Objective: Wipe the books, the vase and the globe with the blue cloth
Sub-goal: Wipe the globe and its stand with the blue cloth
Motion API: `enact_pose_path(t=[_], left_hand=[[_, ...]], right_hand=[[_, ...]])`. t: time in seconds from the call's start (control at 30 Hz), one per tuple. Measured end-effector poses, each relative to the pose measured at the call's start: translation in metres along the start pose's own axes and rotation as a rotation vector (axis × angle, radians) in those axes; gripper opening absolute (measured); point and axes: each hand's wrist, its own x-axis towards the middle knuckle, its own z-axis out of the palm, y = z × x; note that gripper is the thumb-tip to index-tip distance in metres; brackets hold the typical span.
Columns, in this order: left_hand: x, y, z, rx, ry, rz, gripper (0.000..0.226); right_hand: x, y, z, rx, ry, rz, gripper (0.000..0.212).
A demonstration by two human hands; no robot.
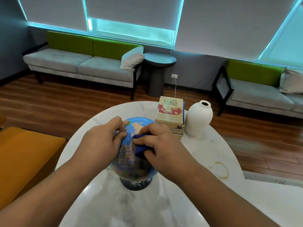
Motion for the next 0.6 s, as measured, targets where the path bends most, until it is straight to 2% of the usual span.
enact_pose_path(t=[0.1, 0.23, 0.43, 0.6], left_hand=[[-0.001, -0.001, 0.001, 0.008, 0.002, -0.003, 0.014], [-0.004, -0.002, -0.001, 0.032, -0.012, 0.016, 0.012], [-0.003, -0.001, 0.003, 0.074, -0.006, -0.025, 0.020], [-0.006, 0.005, 0.000, 0.086, 0.001, -0.001, 0.014]], right_hand=[[0.001, -0.003, -0.001, -0.021, -0.030, -0.029, 0.040], [0.021, -0.004, 0.001, -0.067, 0.017, -0.018, 0.039], [0.039, 0.034, -0.003, 0.046, 0.155, 0.219, 0.034], [0.025, 0.016, -0.004, -0.065, 0.014, -0.071, 0.039]])
